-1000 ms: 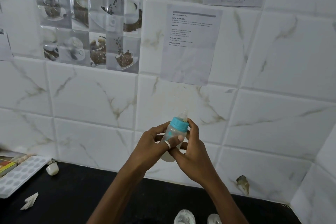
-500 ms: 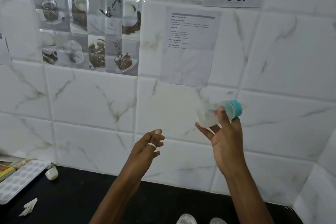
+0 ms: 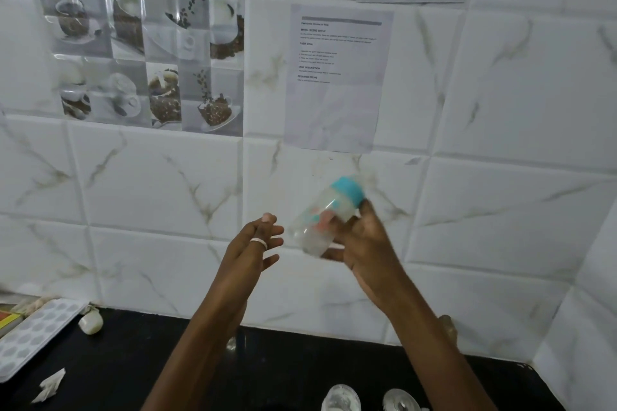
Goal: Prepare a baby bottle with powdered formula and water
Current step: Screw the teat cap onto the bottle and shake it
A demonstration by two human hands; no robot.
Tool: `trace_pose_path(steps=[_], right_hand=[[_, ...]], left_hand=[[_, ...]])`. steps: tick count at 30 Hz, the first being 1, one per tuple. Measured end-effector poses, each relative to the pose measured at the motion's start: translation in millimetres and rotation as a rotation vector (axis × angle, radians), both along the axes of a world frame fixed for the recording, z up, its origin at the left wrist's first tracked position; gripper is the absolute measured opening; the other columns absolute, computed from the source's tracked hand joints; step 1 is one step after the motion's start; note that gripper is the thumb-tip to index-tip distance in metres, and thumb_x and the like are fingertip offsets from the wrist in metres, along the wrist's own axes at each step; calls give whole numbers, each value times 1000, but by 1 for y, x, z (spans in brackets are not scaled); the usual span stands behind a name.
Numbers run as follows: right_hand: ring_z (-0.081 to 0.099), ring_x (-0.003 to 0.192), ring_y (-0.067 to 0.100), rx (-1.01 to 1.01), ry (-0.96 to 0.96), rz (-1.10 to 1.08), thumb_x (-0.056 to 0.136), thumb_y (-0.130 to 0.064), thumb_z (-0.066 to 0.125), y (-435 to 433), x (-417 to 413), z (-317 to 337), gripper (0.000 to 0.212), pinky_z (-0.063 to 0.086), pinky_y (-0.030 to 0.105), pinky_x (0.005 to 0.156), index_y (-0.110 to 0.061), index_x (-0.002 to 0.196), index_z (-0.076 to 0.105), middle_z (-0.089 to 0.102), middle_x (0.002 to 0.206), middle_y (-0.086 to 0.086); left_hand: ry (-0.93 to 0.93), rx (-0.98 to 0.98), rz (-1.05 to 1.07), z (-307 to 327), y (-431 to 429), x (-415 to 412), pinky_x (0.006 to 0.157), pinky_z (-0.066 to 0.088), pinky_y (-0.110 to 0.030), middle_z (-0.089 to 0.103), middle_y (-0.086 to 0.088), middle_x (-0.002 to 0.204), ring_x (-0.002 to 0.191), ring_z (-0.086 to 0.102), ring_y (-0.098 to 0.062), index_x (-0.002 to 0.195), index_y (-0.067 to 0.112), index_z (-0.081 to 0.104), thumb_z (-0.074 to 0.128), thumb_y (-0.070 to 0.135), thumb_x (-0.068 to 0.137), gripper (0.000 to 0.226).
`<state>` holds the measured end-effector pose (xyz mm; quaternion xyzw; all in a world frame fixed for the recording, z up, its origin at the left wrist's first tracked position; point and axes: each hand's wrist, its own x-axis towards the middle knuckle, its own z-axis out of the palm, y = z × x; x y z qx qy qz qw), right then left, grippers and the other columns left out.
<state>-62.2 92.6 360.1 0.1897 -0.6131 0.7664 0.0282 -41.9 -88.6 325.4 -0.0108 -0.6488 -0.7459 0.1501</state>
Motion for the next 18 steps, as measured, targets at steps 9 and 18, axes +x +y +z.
trace_pose_path(steps=[9, 18], right_hand=[[70, 113, 34, -296, 9, 15, 87, -23, 75, 0, -8, 16, 53, 60, 55, 85, -13, 131, 48, 68, 125, 11], [72, 110, 32, -513, -25, -71, 90, -23, 73, 13, -29, 18, 62, 61, 52, 82, -3, 141, 44, 64, 134, 17]], left_hand=[[-4, 52, 53, 4, -3, -4, 101, 54, -45, 73, 0, 115, 109, 70, -16, 120, 22, 67, 48, 49, 101, 37], [-1, 140, 47, 16, -13, -18, 95, 56, -39, 74, 1, 115, 110, 70, -18, 115, 23, 68, 47, 54, 100, 40]])
